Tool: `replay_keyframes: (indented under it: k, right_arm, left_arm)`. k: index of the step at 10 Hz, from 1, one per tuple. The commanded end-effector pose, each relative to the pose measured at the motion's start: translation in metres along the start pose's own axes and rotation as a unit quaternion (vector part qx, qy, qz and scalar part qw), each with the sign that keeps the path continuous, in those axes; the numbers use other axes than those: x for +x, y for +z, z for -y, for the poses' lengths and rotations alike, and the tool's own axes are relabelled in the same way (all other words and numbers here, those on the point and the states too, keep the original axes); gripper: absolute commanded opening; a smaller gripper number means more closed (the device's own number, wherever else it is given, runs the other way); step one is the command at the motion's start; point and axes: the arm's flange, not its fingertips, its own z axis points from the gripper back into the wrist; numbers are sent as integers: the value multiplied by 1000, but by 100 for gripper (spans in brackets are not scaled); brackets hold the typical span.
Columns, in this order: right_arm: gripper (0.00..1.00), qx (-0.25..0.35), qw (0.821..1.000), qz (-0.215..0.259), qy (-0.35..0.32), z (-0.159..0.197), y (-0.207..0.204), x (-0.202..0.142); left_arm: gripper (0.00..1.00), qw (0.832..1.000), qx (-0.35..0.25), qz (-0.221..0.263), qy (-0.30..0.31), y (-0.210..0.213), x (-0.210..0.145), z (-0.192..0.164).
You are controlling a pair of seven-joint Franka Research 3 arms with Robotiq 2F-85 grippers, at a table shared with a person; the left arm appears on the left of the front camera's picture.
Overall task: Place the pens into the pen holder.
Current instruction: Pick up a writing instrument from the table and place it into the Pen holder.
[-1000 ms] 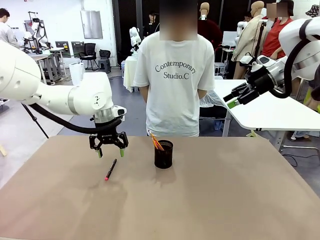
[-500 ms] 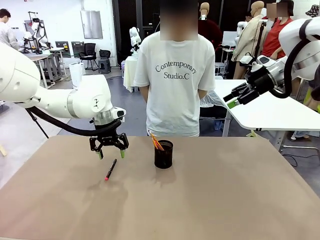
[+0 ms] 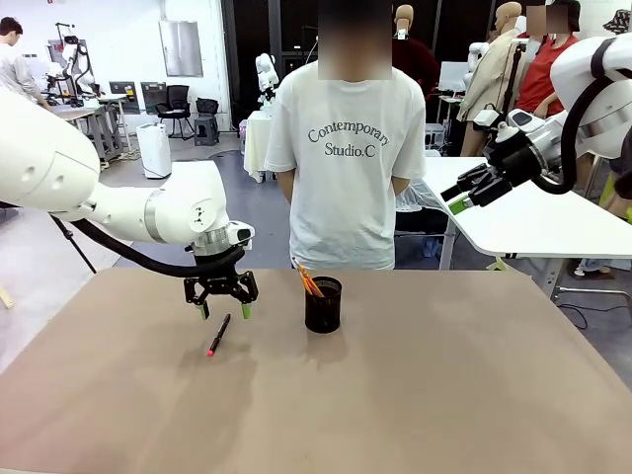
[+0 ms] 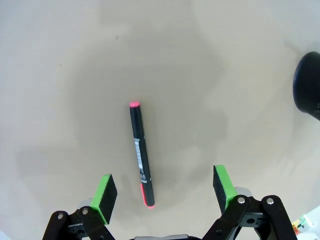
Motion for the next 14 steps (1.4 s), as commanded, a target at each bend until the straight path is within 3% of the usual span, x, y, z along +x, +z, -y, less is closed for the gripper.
replay_keyframes:
  k: [1, 11, 14]
  right_arm:
    - [100, -1, 1000, 0, 2, -1, 0, 2]
    - [100, -1, 1000, 0, 2, -1, 0, 2]
    - [100, -1, 1000, 0, 2, -1, 0, 2]
  left_arm:
    - [100, 1000, 8, 7, 1, -5, 12, -9]
    - [100, 998, 43, 38, 12, -26, 26, -16]
    - [45, 998, 50, 33, 15, -30, 26, -16]
